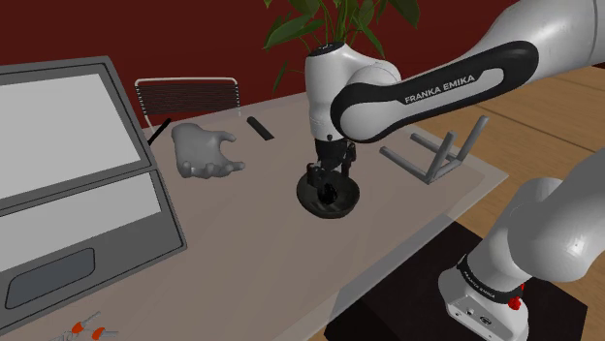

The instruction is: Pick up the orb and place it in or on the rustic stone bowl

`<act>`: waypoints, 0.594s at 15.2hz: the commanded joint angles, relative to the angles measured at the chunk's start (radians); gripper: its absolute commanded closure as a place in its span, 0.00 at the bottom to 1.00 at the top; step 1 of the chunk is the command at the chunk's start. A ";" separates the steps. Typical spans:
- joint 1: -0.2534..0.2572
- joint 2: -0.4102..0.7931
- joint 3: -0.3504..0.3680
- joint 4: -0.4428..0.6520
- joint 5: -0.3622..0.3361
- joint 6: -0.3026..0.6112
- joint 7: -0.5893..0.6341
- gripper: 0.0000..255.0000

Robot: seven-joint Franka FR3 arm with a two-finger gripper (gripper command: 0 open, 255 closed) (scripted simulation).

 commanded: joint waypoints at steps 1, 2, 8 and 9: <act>0.000 0.000 0.000 0.000 0.000 0.000 0.000 0.00; 0.000 0.000 0.000 0.000 0.000 0.000 0.000 0.00; 0.001 -0.016 -0.001 0.114 0.005 -0.129 -0.004 0.00; 0.001 -0.016 -0.001 0.114 0.005 -0.129 -0.004 0.00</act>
